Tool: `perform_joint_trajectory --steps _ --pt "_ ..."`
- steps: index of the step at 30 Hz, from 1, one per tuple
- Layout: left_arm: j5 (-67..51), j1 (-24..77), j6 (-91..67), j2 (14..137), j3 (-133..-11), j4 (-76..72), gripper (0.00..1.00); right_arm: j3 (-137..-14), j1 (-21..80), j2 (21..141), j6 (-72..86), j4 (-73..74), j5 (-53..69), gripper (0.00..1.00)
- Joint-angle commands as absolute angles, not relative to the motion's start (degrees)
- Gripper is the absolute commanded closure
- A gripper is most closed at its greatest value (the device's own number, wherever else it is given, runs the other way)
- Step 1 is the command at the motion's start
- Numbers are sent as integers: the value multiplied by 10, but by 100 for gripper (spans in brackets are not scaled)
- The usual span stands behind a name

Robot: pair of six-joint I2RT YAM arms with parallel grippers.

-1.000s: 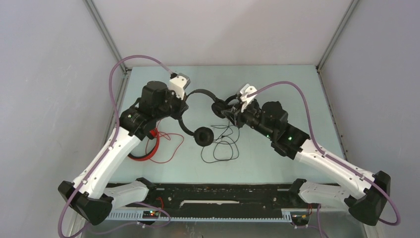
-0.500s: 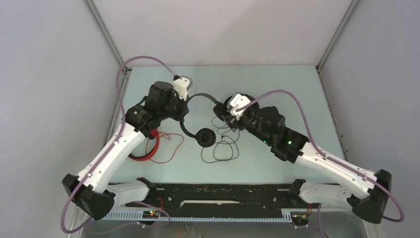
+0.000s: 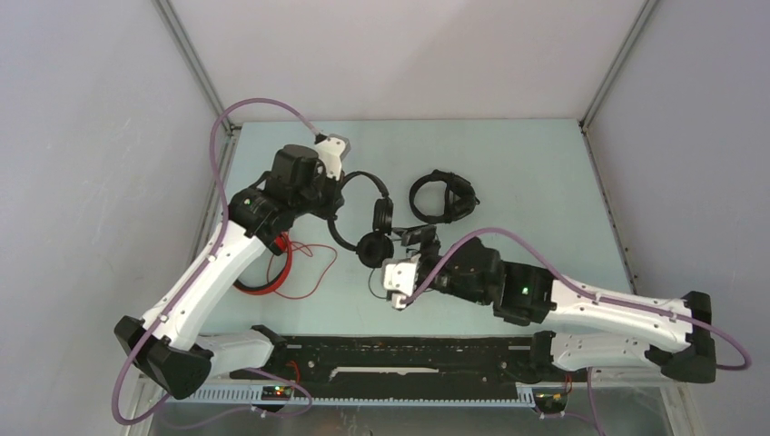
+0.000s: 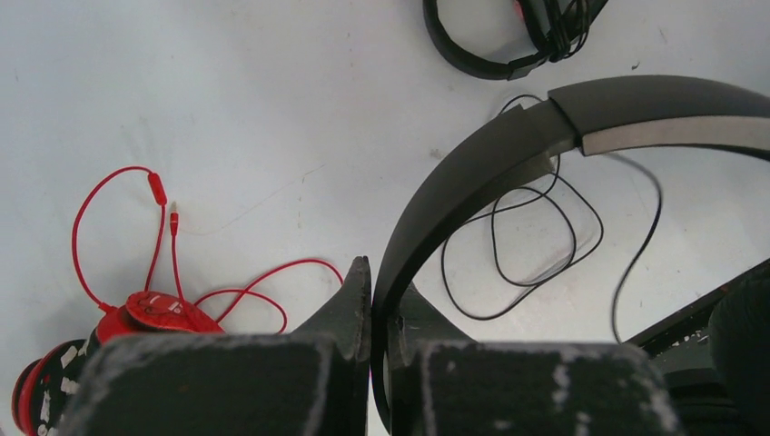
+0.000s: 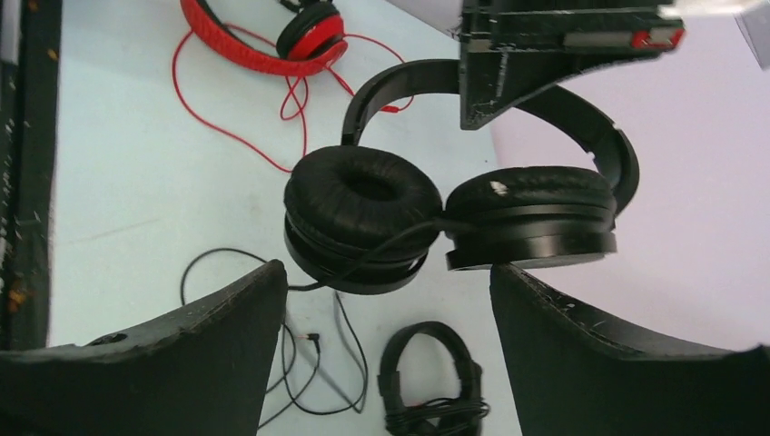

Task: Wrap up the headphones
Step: Wrap the headphones cable around the headphones.

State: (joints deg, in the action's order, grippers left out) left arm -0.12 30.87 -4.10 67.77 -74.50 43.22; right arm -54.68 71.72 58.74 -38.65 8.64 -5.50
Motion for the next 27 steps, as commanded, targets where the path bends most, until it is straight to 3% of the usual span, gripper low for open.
perform_joint_trajectory --steps 1,6,13,22,27 --pt "-2 307 -59 680 -797 429 100 -550 768 621 -495 50 -133 16" --pt "28 307 -52 693 -807 442 100 -550 790 641 -504 26 -171 15" --pt "56 285 -71 685 -802 431 100 -524 734 573 -325 58 -97 16" --pt "26 231 -95 660 -829 400 100 -360 592 473 -101 -169 55 15" --pt "-30 221 -112 659 -858 403 100 -314 551 495 -147 -265 147 11"
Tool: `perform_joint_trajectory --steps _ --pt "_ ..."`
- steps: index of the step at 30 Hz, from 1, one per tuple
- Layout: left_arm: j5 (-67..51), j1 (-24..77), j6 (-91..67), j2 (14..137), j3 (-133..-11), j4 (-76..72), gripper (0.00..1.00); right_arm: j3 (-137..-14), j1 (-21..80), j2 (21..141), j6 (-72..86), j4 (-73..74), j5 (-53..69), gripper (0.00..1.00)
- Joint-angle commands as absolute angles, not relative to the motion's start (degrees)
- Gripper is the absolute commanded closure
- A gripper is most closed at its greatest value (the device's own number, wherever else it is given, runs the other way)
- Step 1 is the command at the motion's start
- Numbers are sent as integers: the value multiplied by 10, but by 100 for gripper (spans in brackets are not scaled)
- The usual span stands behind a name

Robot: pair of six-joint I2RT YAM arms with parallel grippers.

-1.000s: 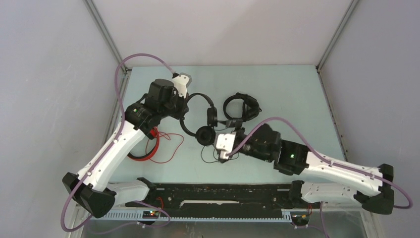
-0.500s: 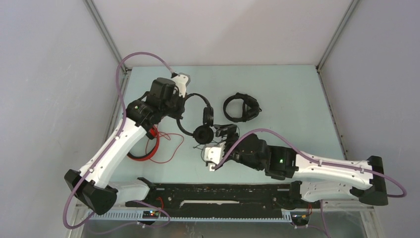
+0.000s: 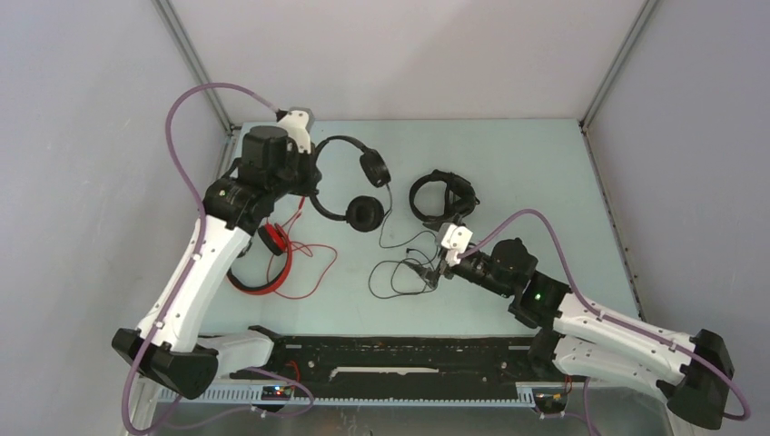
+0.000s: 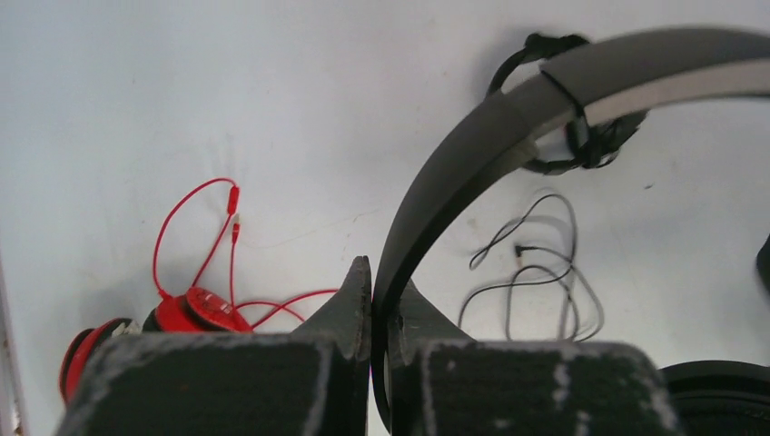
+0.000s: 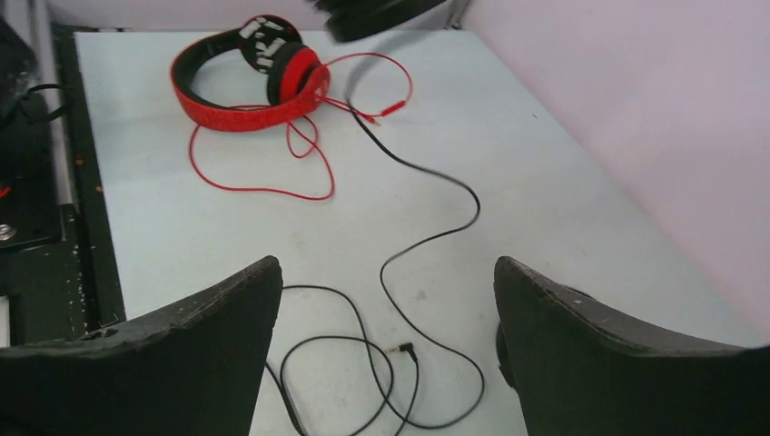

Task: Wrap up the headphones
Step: Wrap the headphones cable around the headphones.

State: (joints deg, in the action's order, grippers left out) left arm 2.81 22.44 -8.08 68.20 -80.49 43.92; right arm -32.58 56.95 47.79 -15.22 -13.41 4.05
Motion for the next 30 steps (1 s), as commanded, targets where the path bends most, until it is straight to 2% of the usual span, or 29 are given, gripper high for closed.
perform_joint_trajectory --steps 1,9,20,26,30 --pt "-42 221 -116 659 -864 407 100 -314 548 502 -169 -279 163 11" --pt "-101 221 -157 656 -901 430 100 -314 502 578 -177 -409 261 9" --pt "-194 221 -188 642 -903 417 100 -314 479 666 -164 -494 237 14" --pt "-221 221 -200 632 -906 404 100 -312 476 693 -120 -501 231 27" --pt "-243 221 -214 627 -910 396 100 -293 478 715 -78 -553 247 40"
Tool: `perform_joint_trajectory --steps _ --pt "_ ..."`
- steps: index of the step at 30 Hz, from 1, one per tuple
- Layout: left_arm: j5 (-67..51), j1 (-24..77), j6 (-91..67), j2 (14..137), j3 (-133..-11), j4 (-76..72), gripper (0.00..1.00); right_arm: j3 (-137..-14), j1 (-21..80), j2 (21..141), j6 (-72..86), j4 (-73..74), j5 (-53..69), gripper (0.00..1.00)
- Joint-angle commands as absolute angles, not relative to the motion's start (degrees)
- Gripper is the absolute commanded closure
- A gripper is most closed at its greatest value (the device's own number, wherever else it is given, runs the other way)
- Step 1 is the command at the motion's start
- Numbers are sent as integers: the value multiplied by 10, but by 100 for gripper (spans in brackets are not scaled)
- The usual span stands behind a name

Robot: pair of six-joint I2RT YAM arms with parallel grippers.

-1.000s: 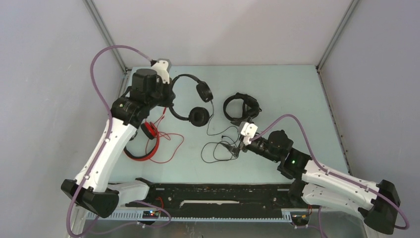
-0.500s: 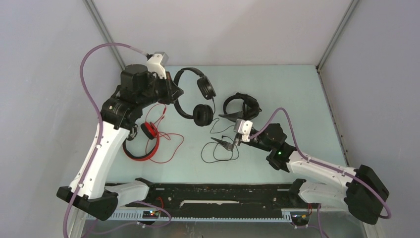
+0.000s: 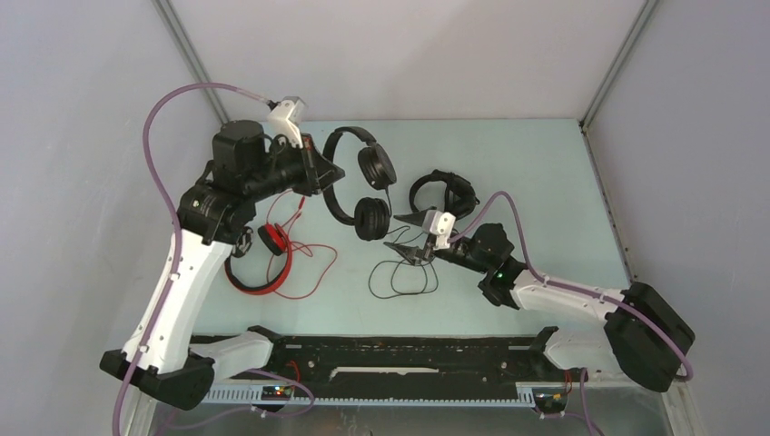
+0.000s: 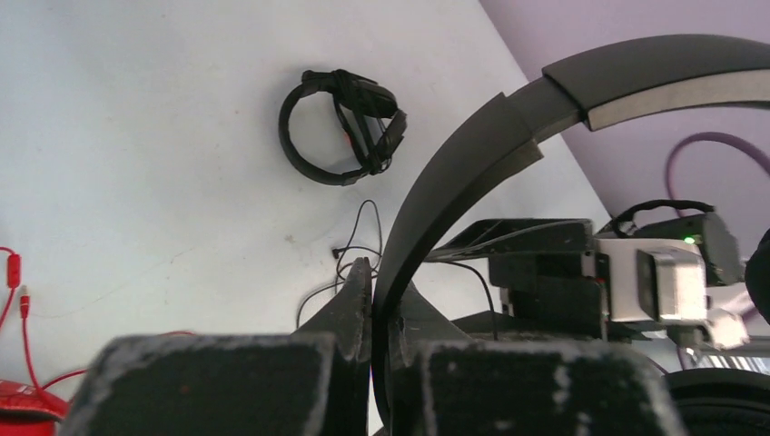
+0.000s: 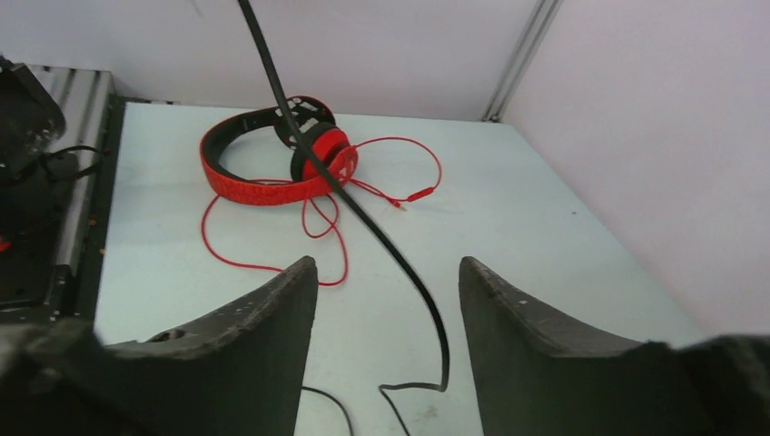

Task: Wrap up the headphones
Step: Wrap the headphones cable around the headphones.

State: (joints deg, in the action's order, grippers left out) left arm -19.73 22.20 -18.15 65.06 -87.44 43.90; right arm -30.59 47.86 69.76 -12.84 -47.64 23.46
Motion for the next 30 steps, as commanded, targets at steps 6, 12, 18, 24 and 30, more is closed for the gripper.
perform_joint_trajectory --steps 6,12,18,24,30 --pt "-290 221 -240 612 -894 362 100 -271 477 768 -19 -643 242 58" --pt "-335 221 -228 610 -890 365 100 -271 466 794 3 -688 220 93" --pt "-431 222 -204 599 -855 366 100 -279 421 797 44 -702 225 100" --pt "-469 232 -188 591 -825 379 100 -295 403 796 57 -673 236 100" --pt "-480 287 -145 597 -794 408 100 -310 403 788 58 -652 236 100"
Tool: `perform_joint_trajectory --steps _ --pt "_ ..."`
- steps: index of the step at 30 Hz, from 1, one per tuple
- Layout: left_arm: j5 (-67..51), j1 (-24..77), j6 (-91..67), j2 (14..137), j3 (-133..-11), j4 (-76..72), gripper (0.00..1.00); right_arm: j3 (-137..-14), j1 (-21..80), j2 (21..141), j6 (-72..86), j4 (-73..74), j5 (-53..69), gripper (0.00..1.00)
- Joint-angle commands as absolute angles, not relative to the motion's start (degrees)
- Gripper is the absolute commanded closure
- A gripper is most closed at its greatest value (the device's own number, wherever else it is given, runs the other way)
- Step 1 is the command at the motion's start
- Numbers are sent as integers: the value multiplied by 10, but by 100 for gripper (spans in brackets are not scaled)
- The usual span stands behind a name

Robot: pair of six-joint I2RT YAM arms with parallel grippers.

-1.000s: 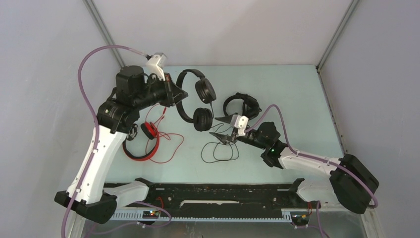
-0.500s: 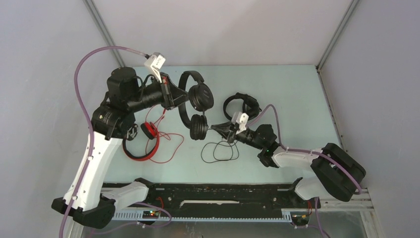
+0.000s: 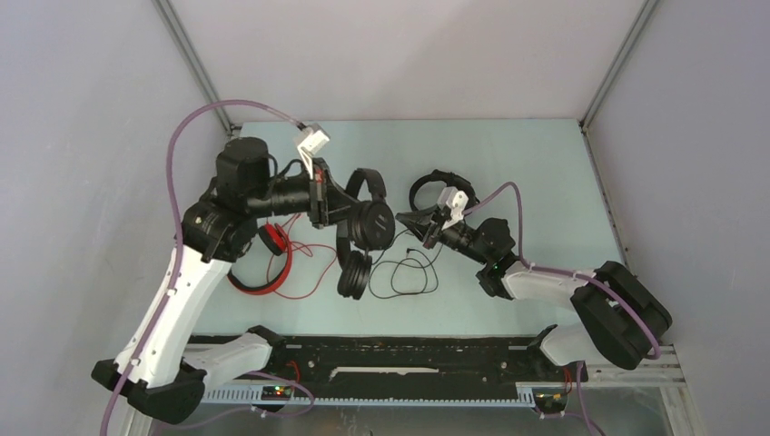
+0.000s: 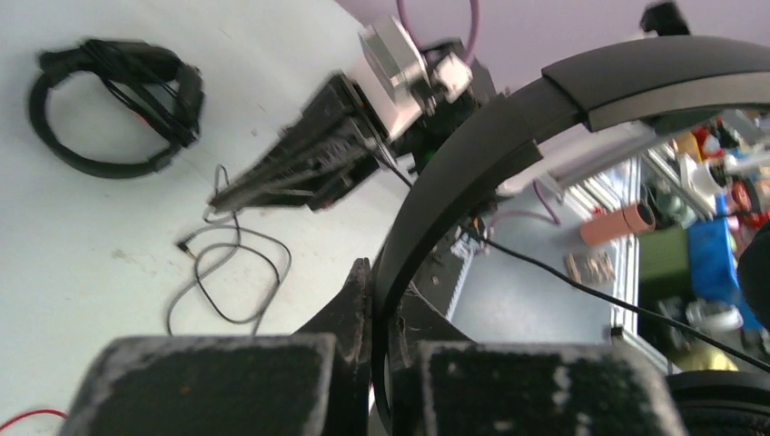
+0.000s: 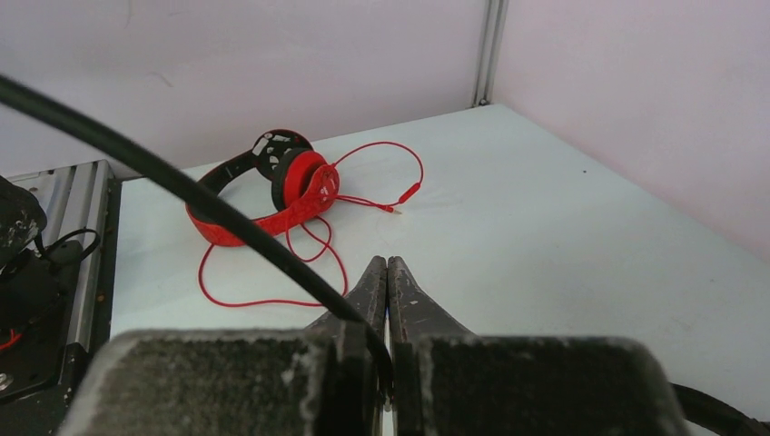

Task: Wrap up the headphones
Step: Wrap the headphones cable around the headphones.

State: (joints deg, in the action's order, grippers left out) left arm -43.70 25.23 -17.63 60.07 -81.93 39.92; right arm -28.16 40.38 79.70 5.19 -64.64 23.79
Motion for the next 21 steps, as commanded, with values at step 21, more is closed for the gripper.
perform_joint_trajectory --steps 21 --pt "-242 398 33 636 -740 579 100 -422 326 704 18 -324 266 100"
